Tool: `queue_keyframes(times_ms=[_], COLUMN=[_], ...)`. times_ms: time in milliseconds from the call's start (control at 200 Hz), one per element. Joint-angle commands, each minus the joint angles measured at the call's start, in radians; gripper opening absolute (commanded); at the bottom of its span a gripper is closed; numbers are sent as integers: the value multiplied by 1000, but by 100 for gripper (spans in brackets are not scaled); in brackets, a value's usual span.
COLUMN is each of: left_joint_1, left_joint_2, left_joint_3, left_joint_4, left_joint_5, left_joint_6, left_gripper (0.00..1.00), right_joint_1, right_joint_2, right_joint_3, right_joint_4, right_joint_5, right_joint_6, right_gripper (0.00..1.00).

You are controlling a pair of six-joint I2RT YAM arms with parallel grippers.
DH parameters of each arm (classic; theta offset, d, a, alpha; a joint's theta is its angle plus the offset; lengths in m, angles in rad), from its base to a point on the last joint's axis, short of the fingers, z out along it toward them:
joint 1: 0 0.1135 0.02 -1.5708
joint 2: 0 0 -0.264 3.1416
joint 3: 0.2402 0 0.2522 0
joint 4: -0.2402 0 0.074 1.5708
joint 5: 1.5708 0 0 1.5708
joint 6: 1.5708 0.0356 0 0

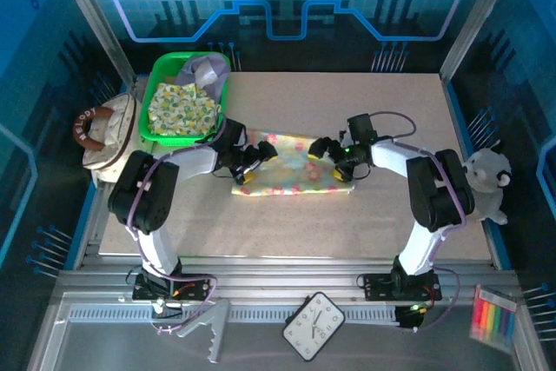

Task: Fold and stack the skirts

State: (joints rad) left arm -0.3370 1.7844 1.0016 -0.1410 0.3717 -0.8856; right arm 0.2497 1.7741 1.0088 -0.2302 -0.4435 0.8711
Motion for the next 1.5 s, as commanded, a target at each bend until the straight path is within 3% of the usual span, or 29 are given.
queue_keyframes(times_ms=[0, 120, 185, 230, 270, 330, 375, 435, 510, 705, 935, 1160, 1350, 1495], left_joint_1=[5, 4, 3, 0, -7, -22, -32, -47, -62, -77, -46, 17, 39, 40], left_joint_2=[-73, -23, 33, 74, 111, 165, 207, 257, 312, 391, 482, 505, 472, 466], left_joint_3=[-2, 125, 215, 274, 328, 408, 472, 543, 602, 632, 612, 525, 443, 473], left_joint_4=[-72, -92, -106, -100, -104, -124, -161, -202, -222, -196, -186, -192, -153, -171], left_joint_5=[-19, -17, -15, -3, 0, -6, -19, -29, -12, 6, -134, -225, -220, -187], left_joint_6=[-41, -3, 7, 7, 7, 13, 20, 22, 4, -49, -32, -28, -30, -6], left_gripper=[99, 99, 96, 90, 80, 52, 31, 13, 0, 0, 0, 0, 0, 0], right_joint_1=[0, 17, 25, 31, 38, 51, 59, 69, 80, 122, 122, 62, -12, -73], right_joint_2=[-68, -101, -83, -58, -32, 5, 34, 75, 135, 265, 359, 309, 230, 189], right_joint_3=[6, 46, 76, 105, 131, 160, 179, 205, 245, 327, 349, 275, 196, 152], right_joint_4=[-96, -42, 16, 38, 46, 73, 89, 105, 131, 166, 191, 120, 54, 25], right_joint_5=[69, 165, 175, 189, 212, 241, 261, 272, 242, 200, 238, 324, 373, 405], right_joint_6=[9, 16, 16, 24, 33, 45, 66, 99, 124, 174, 177, 95, 26, 26], right_gripper=[100, 95, 84, 67, 56, 41, 21, 0, 0, 0, 0, 0, 0, 0])
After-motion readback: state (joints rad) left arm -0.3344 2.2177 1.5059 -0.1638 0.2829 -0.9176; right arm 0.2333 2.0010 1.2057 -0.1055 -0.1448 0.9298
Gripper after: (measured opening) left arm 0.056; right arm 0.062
